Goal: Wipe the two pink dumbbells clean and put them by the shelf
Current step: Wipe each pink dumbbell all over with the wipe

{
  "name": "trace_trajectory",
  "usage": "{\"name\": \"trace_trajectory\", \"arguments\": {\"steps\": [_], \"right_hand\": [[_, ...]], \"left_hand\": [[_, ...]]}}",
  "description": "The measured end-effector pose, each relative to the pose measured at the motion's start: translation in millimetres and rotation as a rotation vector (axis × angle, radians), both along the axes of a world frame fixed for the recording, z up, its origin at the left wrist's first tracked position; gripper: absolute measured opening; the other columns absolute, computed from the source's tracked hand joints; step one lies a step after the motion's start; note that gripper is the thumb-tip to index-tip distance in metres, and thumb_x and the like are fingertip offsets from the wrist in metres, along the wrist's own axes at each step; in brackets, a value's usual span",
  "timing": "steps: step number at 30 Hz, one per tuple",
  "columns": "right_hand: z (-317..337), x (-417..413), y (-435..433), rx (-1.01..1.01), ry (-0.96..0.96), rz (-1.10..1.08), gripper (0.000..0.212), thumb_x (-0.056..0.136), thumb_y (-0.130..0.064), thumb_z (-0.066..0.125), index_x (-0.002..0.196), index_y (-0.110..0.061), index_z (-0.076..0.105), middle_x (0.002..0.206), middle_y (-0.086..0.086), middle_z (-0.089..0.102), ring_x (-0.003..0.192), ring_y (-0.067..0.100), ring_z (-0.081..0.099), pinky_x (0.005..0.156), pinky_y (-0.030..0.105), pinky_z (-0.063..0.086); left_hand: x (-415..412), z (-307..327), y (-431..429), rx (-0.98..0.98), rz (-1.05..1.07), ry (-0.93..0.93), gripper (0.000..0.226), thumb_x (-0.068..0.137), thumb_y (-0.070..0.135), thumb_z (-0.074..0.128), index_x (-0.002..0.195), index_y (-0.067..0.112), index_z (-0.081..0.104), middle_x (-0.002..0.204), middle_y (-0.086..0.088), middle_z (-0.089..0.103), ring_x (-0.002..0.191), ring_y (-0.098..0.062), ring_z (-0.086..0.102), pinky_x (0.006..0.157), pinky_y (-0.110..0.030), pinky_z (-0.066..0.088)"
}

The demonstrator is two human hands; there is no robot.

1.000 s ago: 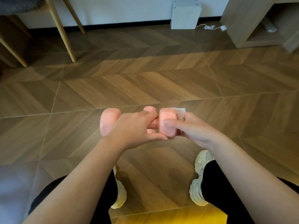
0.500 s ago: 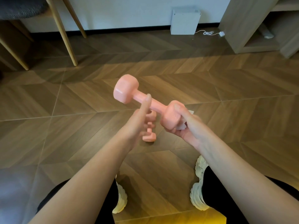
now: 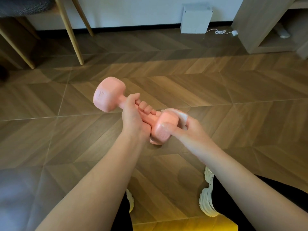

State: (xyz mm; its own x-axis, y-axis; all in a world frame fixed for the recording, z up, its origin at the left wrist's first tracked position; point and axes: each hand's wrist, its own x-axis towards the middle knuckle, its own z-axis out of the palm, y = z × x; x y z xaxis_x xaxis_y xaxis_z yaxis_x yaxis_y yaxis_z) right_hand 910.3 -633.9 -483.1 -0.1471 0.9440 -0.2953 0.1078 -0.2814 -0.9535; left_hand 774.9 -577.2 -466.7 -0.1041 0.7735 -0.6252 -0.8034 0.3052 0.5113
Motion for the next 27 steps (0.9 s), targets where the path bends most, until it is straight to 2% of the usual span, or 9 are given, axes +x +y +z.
{"name": "trace_trajectory", "arguments": {"steps": [2,4,8,11,15,17,19,23,27], "right_hand": [[1.4,-2.3,-6.6,0.253,-0.235,0.014,0.052,0.088,-0.027,0.073,0.136,-0.029,0.056,0.135,-0.018,0.054,0.12,-0.013,0.049,0.089,0.004,0.04],[0.8,-4.0,-13.0,0.475,-0.421,0.057,0.057,0.088,-0.03,0.071,0.142,-0.028,0.051,0.144,-0.016,0.048,0.134,-0.005,0.039,0.102,0.009,0.035],[-0.1,-4.4,-18.5,0.624,-0.44,0.12,0.052,0.096,-0.033,0.052,0.147,-0.021,0.044,0.153,-0.006,0.043,0.145,0.004,0.032,0.115,0.046,0.034],[1.3,-5.2,-19.0,0.685,-0.37,0.082,0.044,0.1,-0.03,0.041,0.143,-0.019,0.047,0.149,-0.007,0.047,0.142,0.004,0.038,0.12,0.05,0.021],[9.5,-1.1,-9.0,0.292,0.061,-0.144,0.057,0.095,-0.035,0.052,0.149,-0.027,0.037,0.152,-0.007,0.045,0.139,0.005,0.042,0.118,0.04,0.033],[7.7,7.1,-0.3,-0.078,0.251,-0.163,0.078,0.081,-0.052,0.065,0.15,-0.033,0.034,0.146,0.0,0.053,0.131,0.019,0.053,0.112,0.052,0.04],[3.5,11.0,0.8,-0.31,0.431,0.02,0.08,0.079,-0.051,0.07,0.147,-0.023,0.04,0.138,0.021,0.056,0.115,0.038,0.057,0.101,0.063,0.045],[-3.2,2.3,-3.0,-0.366,0.445,0.011,0.066,0.076,-0.027,0.08,0.135,-0.015,0.053,0.131,0.027,0.058,0.116,0.048,0.059,0.089,0.053,0.056],[-2.5,0.5,-1.4,-0.337,0.454,-0.024,0.06,0.083,-0.038,0.07,0.134,-0.012,0.052,0.13,0.033,0.056,0.106,0.042,0.062,0.083,0.047,0.058]], "left_hand": [[-1.4,1.3,0.4,0.004,0.008,0.006,0.034,0.092,0.016,0.053,0.065,0.019,0.032,0.047,0.006,0.026,0.038,-0.012,0.027,0.044,-0.02,0.034],[-2.5,2.4,0.8,-0.003,0.014,-0.017,0.034,0.092,0.016,0.052,0.066,0.019,0.031,0.047,0.006,0.025,0.038,-0.012,0.027,0.042,-0.019,0.034],[-6.2,2.2,1.9,-0.007,0.022,-0.066,0.035,0.092,0.016,0.052,0.065,0.02,0.03,0.048,0.007,0.025,0.038,-0.012,0.026,0.042,-0.018,0.034],[-7.1,1.5,2.6,0.015,0.012,-0.051,0.034,0.092,0.015,0.051,0.065,0.02,0.03,0.048,0.006,0.025,0.039,-0.011,0.026,0.045,-0.021,0.032],[-6.7,4.0,2.4,0.057,-0.024,-0.054,0.034,0.092,0.015,0.05,0.066,0.02,0.03,0.05,0.006,0.024,0.041,-0.011,0.026,0.045,-0.021,0.032],[-5.8,5.4,1.3,0.078,-0.045,-0.069,0.035,0.093,0.015,0.049,0.065,0.02,0.029,0.05,0.006,0.023,0.041,-0.011,0.025,0.046,-0.023,0.031],[-3.2,5.8,-0.3,0.089,-0.063,-0.071,0.035,0.093,0.015,0.049,0.065,0.02,0.029,0.05,0.006,0.022,0.042,-0.011,0.024,0.047,-0.023,0.03],[3.1,4.7,-2.2,0.097,-0.104,-0.044,0.037,0.094,0.016,0.048,0.064,0.021,0.027,0.05,0.006,0.02,0.042,-0.011,0.022,0.046,-0.023,0.028],[4.7,3.6,-3.0,0.127,-0.142,-0.024,0.038,0.094,0.017,0.048,0.063,0.021,0.028,0.049,0.006,0.021,0.042,-0.011,0.022,0.045,-0.024,0.031]]}}
